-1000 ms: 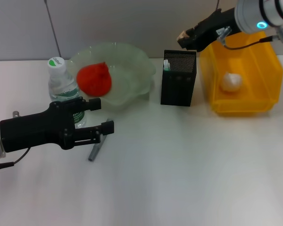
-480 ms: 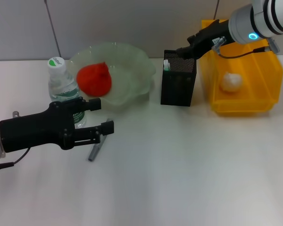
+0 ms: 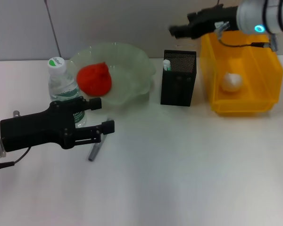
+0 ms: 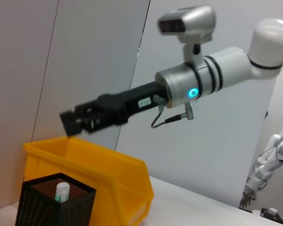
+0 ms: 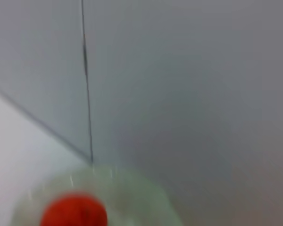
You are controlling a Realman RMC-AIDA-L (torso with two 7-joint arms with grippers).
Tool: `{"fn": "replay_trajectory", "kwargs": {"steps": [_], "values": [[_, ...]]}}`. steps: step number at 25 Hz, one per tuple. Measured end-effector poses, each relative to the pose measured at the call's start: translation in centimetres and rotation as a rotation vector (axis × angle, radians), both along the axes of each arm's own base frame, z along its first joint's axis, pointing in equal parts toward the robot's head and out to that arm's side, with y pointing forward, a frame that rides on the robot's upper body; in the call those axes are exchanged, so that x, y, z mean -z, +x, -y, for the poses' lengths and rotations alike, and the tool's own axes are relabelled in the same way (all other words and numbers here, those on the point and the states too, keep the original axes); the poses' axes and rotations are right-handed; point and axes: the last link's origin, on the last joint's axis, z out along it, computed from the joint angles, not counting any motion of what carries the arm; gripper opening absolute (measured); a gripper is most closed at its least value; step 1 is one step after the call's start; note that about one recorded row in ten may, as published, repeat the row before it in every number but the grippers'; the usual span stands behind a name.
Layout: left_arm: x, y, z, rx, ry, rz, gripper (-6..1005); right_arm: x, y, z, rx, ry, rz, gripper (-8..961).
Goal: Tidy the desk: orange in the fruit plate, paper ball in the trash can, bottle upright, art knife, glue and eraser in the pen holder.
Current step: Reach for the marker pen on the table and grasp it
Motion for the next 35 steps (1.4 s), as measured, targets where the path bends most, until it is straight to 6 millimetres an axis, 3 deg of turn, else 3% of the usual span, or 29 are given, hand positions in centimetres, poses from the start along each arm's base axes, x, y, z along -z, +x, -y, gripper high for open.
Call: {"fn": "replay_trajectory", "kwargs": {"steps": [4,7,11,16,22,23,31,35], "values": [[0.0,0.0,0.0,-0.003,0.003,0.002,729,-1.4,0.5,1.5,-0.084,0.029,-0.237,671],[0.0,0.0,-0.1,-0.007,0.006,0.006,729,-2.2,1.6,3.8,-0.193,0.021,-0.385,677],[0.4,0.5,-0.3,0.000,-0.008,0.014,728,-2.7,4.0,7.4,-0.301,-0.039,-0.500,683],[0.6,1.1,-0.7,-0.012,-0.035,0.021,727,-2.0,8.0,11.1,-0.292,-0.207,-0.542,692],[0.3,1.8,-1.2,-0.042,-0.069,0.010,726,-1.1,10.9,13.1,-0.254,-0.244,-0.492,702],[0.2,2.1,-1.3,-0.042,-0.078,0.000,726,-0.2,11.9,13.9,-0.248,-0.276,-0.424,717],[-1.1,4.7,-2.9,-0.129,-0.138,-0.148,725,2.9,13.9,15.4,-0.247,-0.329,-0.264,776],[-1.9,6.6,-4.2,-0.256,-0.149,-0.296,724,3.1,14.1,15.6,-0.258,-0.321,-0.254,776]]}}
